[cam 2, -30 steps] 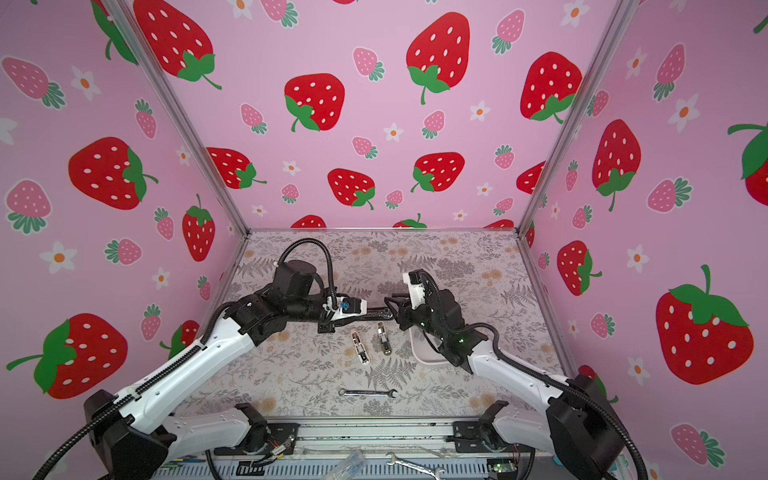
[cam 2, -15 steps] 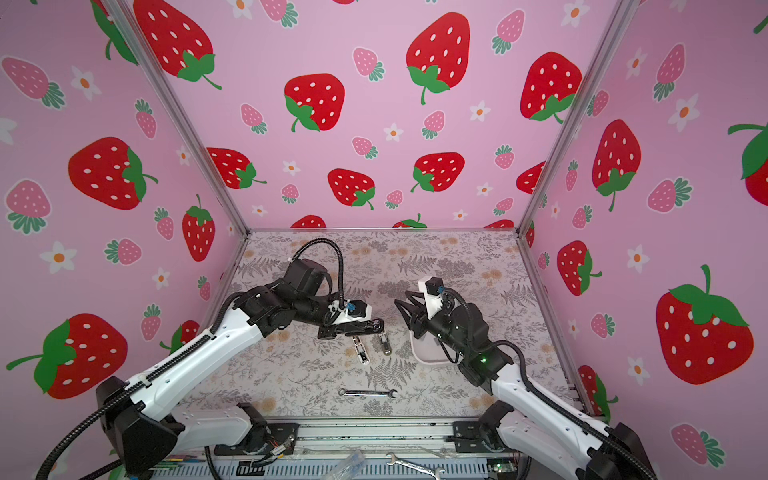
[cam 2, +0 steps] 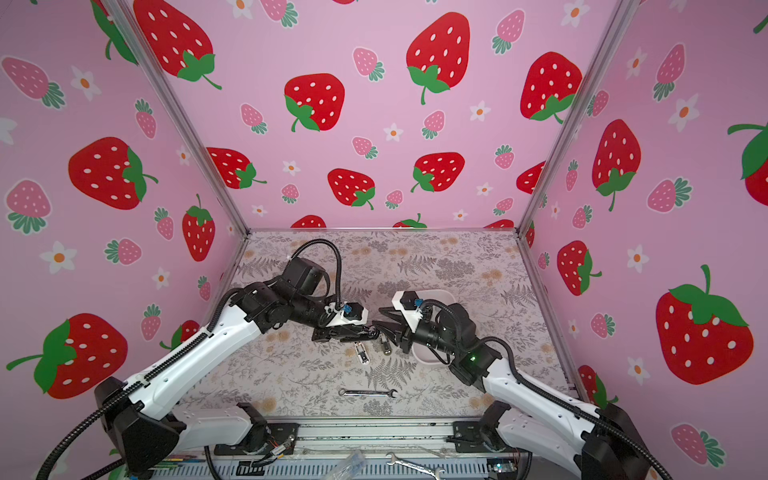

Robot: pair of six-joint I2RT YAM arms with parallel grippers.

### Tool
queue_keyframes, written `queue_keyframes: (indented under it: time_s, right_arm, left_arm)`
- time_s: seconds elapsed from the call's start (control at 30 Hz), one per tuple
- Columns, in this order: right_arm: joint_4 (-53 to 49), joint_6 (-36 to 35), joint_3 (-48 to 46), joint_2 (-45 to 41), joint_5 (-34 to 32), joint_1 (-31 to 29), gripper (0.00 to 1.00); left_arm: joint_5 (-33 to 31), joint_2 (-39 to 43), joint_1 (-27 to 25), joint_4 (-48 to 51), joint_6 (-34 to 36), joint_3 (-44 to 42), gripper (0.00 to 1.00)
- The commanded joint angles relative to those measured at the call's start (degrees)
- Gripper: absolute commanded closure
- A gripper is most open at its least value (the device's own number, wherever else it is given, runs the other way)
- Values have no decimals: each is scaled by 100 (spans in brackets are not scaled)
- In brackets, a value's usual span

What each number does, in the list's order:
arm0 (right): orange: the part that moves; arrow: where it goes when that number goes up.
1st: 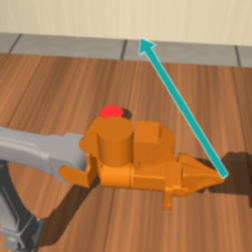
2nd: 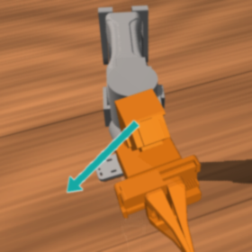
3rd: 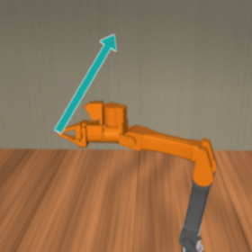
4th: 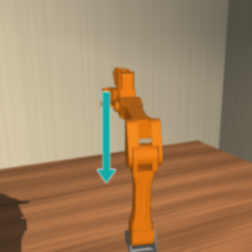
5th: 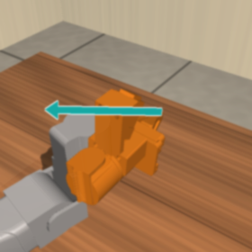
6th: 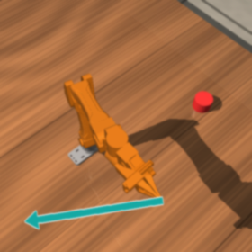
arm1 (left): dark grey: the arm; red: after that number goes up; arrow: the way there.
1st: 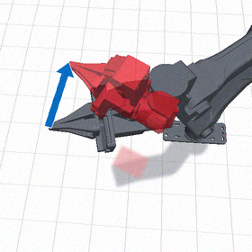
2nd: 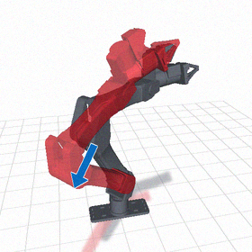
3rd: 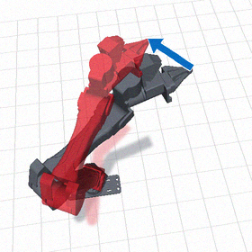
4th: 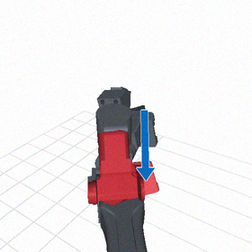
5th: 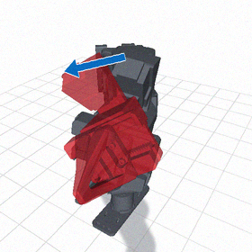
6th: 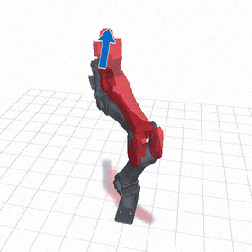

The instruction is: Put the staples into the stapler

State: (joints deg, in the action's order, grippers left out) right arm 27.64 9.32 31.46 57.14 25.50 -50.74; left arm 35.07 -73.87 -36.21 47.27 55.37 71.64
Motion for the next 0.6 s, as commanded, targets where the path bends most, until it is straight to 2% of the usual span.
queue_keyframes:
  time_s: [0.0, 0.17, 0.3, 0.47, 0.57]
  right_arm:
    - [-237, -334, 317, 157, 69, -227, 61]
    - [-403, -544, 418, 329, -194, -468, 64]
    - [-455, -597, 513, 528, 3, -546, 69]
    - [-540, -727, 583, 705, 27, -634, 72]
    - [-549, -778, 599, 814, -60, -634, 73]
  left_arm:
    - [318, -30, 8, 137, 191, 390, 100]
    - [404, -21, 17, 132, 237, 375, 100]
    - [499, -34, 106, 169, 114, 452, 100]
    - [1150, 254, 538, -25, -8, 396, 100]
    - [1274, 389, 650, 25, 101, 367, 100]
